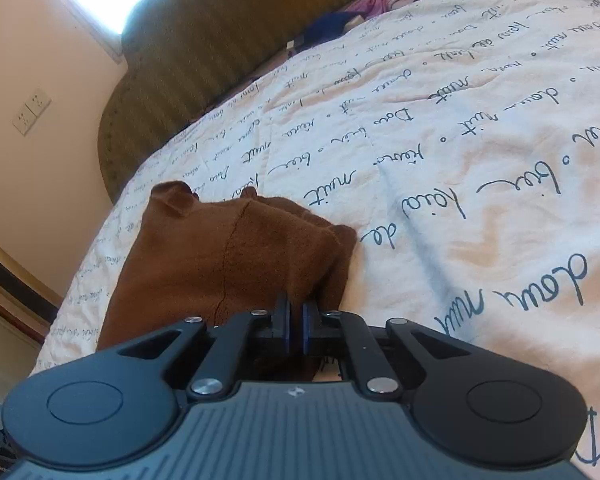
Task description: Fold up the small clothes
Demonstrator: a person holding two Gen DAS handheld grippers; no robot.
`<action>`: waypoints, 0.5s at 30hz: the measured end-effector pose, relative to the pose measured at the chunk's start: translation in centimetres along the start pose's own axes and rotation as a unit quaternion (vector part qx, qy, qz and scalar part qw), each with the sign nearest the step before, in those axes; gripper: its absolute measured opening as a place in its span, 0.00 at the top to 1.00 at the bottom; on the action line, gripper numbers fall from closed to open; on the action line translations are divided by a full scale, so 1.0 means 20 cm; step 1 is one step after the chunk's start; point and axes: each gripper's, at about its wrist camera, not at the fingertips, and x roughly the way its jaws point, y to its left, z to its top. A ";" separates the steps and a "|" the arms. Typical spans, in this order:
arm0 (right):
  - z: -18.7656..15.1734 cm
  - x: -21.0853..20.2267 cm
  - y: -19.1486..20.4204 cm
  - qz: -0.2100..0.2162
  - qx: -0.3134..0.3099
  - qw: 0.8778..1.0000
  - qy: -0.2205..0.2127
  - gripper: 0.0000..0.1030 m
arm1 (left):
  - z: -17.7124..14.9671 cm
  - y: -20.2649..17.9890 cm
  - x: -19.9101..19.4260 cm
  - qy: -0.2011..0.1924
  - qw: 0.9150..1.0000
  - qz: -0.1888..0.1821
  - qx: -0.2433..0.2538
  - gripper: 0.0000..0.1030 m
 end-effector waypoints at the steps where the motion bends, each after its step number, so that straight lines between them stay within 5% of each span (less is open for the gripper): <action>1: 0.01 -0.02 0.00 0.003 0.004 1.000 0.000 0.93 | 0.00 0.00 -0.02 -0.001 1.000 -0.006 -0.003 0.36; 4: 0.04 -0.19 0.05 -0.010 -0.021 0.999 -0.039 0.82 | 0.00 -0.01 -0.09 -0.020 0.999 -0.036 -0.008 0.12; 7: 0.01 -0.31 0.13 0.074 -0.035 0.996 -0.043 0.82 | -0.01 -0.04 -0.05 -0.005 1.000 -0.015 0.027 0.11; 10: -0.06 -0.23 0.23 0.124 -0.043 0.991 -0.003 0.83 | -0.04 -0.04 -0.01 0.001 0.999 0.003 0.051 0.11; 13: -0.14 -0.07 0.18 0.008 -0.096 0.995 0.033 0.94 | -0.05 -0.04 -0.02 -0.001 0.999 0.003 0.051 0.11; 15: -0.14 -0.10 0.07 0.024 -0.034 0.999 0.024 0.92 | -0.07 -0.03 -0.03 -0.007 0.999 0.005 0.047 0.10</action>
